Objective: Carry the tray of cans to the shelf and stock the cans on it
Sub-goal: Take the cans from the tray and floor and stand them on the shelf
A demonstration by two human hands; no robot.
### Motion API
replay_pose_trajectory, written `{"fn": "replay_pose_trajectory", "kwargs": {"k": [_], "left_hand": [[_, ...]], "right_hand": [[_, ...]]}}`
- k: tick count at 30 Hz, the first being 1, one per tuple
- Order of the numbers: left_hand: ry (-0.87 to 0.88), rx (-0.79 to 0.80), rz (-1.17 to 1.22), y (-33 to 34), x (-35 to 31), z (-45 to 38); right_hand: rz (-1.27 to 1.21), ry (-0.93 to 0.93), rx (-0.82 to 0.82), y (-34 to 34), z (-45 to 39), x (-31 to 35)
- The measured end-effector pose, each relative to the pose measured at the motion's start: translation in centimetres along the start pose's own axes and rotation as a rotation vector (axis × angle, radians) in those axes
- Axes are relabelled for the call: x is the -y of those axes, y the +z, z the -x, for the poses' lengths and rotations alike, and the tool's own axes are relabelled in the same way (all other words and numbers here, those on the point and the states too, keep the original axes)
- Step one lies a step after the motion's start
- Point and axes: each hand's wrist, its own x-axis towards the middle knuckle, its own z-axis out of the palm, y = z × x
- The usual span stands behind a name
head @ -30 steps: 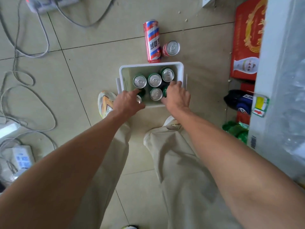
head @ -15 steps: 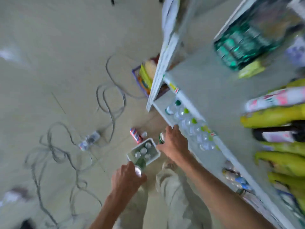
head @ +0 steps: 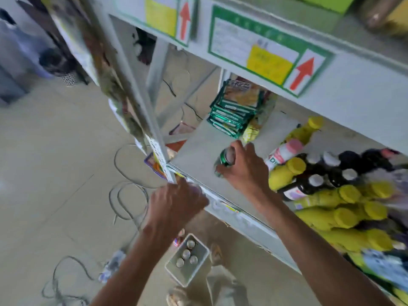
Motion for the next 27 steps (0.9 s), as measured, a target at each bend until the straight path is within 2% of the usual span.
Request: {"fn": "replay_pose_trajectory", "kwargs": {"k": [3,7,12,15,20,23,27], "left_hand": [[0.134,-0.030,-0.026,-1.3,-2.3,-6.5],[0.136,-0.061,-0.059,-1.5,-4.7,-15.8],[0.155,0.004,-0.049,0.6,-6.9,-23.3],[0.109,0.087,0.012,2.8,-7.2,-24.7],[0.038,0.020,0.120,4.0,-6.3,-25.3],[0.056,0.011,0.149,4.8,-5.3,-25.1],[0.102,-0.091,0.166,6.3,-5.1,-23.6]], "right_hand": [[0.035,0.042,0.030,-0.5,-3.2,-1.6],[0.081,0.090,0.079,-0.1,-6.6,-3.7],[0.220,-0.013,0.133,2.5,-7.2,-4.1],[0.218,-0.026,0.158,4.4,-6.4,-4.2],[0.208,-0.009,0.126,5.1,-5.9,-4.1],[0.186,-0.008,0.118,5.4,-5.5,-4.2],[0.148,-0.007,0.135,6.4,-4.8,-4.6]]}}
